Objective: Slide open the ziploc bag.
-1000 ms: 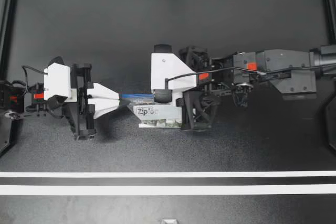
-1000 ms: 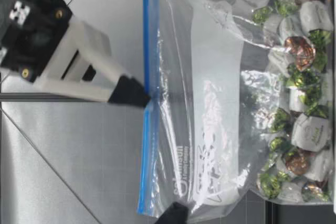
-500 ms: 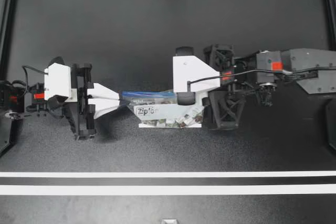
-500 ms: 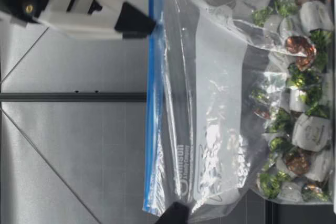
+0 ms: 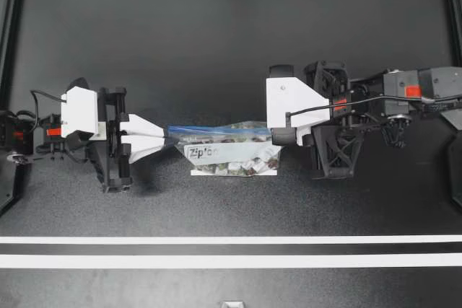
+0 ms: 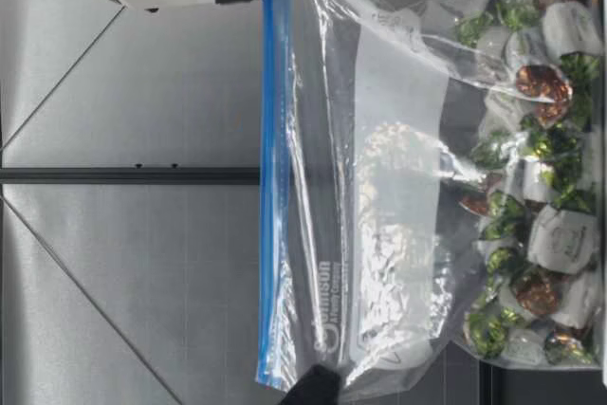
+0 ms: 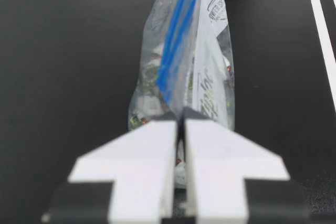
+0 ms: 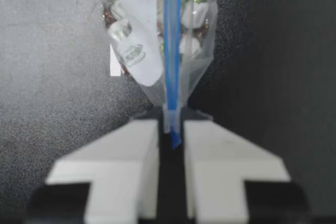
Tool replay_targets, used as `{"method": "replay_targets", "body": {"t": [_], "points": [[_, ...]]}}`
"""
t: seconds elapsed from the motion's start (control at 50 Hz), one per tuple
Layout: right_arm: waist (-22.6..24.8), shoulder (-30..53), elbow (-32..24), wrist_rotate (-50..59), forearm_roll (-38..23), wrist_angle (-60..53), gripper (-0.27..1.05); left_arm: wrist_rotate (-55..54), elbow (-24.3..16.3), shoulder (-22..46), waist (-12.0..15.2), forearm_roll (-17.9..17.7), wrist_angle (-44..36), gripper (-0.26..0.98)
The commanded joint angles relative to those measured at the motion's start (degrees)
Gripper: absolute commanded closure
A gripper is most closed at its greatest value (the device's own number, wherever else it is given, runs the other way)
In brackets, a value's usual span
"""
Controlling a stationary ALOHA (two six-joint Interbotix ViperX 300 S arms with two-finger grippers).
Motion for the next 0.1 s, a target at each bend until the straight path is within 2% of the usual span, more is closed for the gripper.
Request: {"method": "replay_targets", "body": {"t": [0.0,0.08], "points": [[-0.1,-1.1,-0.6,0.1,-0.1,-1.1,0.81,0.2,-0.7,-1.5,0.2,0.0,-0.2,0.86],[-0.2,-1.1,-0.3,0.3,-0.1,-2.0,0.79,0.3,-0.7,-1.8,0.1,0.0,-0.2,0.86]]}}
